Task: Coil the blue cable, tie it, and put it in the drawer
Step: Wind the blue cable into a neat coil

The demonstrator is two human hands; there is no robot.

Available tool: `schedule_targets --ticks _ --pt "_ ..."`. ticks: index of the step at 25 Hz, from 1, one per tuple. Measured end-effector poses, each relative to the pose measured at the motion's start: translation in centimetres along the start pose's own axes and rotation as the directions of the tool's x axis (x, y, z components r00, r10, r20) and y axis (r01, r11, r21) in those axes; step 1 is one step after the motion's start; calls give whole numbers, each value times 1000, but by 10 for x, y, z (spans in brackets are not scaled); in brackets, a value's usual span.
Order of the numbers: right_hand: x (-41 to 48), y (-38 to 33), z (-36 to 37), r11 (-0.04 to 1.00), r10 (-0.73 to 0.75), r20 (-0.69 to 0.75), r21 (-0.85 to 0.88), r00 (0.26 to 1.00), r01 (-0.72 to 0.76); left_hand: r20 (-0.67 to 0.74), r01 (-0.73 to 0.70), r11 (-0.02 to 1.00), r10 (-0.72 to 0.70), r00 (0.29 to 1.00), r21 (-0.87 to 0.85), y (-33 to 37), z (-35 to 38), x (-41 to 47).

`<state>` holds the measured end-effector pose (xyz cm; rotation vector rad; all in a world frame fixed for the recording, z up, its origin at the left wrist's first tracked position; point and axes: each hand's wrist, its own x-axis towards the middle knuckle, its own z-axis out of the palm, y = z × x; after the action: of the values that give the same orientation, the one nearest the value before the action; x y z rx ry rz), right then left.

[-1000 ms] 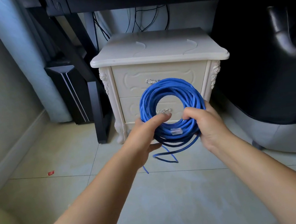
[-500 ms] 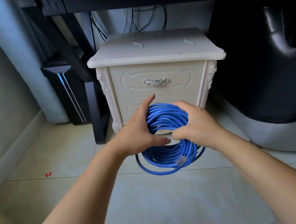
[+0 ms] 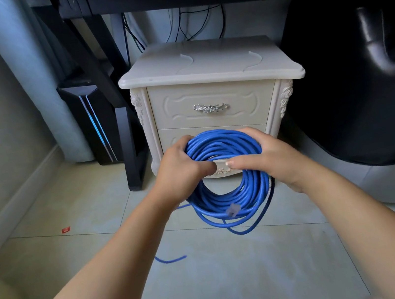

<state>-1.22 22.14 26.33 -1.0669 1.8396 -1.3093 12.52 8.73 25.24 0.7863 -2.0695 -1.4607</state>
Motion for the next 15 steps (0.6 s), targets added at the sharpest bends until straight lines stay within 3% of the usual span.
schedule_targets --ticks 4,8,12,15 --pt "1 11 -2 935 164 10 317 986 -159 -126 125 950 -167 978 -287 -3 -2 5" --pt "0 17 14 859 82 88 498 993 -116 -241 192 865 -331 912 -463 -6 3 7" --pt "-3 19 29 822 73 39 563 997 -82 -283 236 831 -417 864 -504 -5 10 3" --pt "-4 16 42 851 132 -24 515 991 -101 -335 231 813 -455 825 -535 0 14 1"
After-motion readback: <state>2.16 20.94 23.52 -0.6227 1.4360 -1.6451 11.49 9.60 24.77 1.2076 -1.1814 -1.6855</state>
